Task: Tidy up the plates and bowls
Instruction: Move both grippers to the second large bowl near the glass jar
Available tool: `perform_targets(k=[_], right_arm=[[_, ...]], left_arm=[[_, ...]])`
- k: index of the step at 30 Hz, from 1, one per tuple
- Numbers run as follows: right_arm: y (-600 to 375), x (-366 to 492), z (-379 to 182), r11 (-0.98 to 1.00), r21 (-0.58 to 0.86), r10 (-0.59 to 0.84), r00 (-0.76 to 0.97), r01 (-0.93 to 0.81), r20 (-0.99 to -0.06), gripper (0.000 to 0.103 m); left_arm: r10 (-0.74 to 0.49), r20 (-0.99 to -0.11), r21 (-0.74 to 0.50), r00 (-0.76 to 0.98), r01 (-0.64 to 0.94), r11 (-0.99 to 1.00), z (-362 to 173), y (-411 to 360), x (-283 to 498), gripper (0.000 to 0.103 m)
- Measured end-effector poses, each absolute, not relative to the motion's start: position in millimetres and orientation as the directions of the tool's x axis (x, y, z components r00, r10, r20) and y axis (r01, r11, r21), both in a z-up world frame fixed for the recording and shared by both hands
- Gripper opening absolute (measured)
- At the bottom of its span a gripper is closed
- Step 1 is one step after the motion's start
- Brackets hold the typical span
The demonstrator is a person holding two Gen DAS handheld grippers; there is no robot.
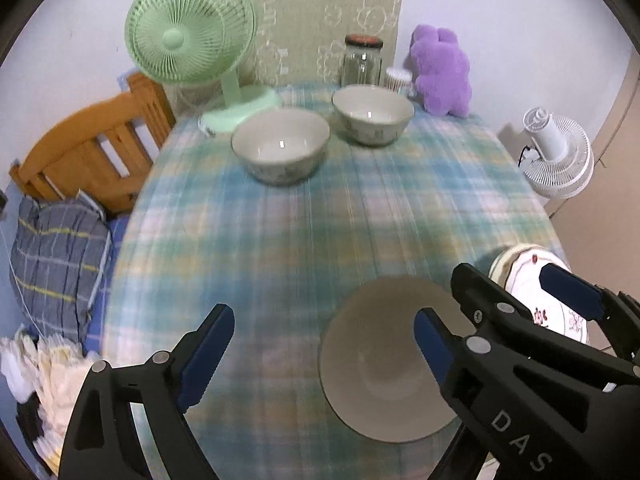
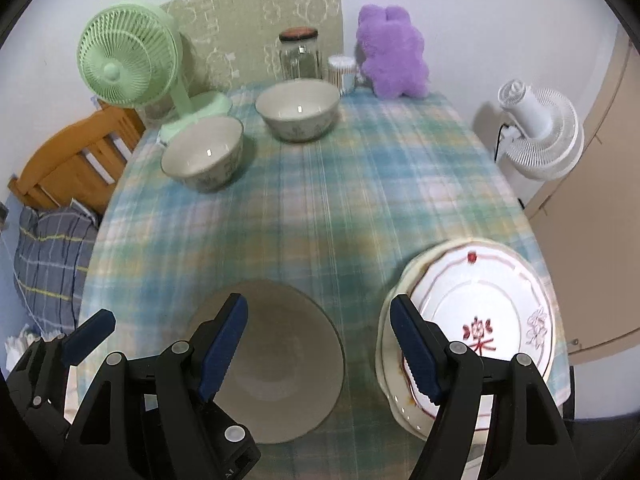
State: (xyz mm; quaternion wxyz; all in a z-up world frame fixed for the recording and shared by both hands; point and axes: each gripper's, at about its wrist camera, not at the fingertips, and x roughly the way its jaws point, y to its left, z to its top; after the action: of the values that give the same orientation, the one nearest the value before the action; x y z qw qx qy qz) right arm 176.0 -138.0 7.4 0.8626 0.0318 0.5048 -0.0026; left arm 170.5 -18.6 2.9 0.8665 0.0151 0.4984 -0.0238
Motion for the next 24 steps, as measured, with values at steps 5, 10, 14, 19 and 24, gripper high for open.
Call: perform_targets(k=[5, 10, 14, 19, 24], right_arm=[[-131.5, 189.6, 30.1, 0.998, 0.049, 0.016, 0.540, 0.047, -0.841, 0.077], [-130.7, 209.0, 49.3, 0.998, 0.054, 0.023, 0.574, 0.036, -0.819, 0.077], [-130.0, 232.4, 57.2, 0.998, 0.055, 0.047, 0.586, -0.003, -0.809, 0.077], [-126.5, 265.4, 61.5, 0.993, 0.061, 0.106, 0.587, -0.097, -0.803, 0.077], [-121.8, 301.1, 56.8, 0.980, 0.081, 0.172, 0.582, -0.179, -0.795, 0.077]], left_arm=[[-0.023, -0.835, 0.018, 0.550, 0.069, 0.997, 21.9, -13.9, 188.6, 0.093], [-0.015, -0.814, 0.017, 0.581, 0.050, 0.999, 39.5, -15.4, 209.3, 0.092], [0.022, -0.808, 0.032, 0.589, 0.007, 0.999, 44.6, -17.5, 229.3, 0.092], [0.062, -0.802, 0.025, 0.594, -0.070, 0.997, 43.7, -19.2, 258.4, 0.090], [0.135, -0.792, 0.040, 0.596, -0.169, 0.985, 39.1, -16.4, 283.9, 0.083]])
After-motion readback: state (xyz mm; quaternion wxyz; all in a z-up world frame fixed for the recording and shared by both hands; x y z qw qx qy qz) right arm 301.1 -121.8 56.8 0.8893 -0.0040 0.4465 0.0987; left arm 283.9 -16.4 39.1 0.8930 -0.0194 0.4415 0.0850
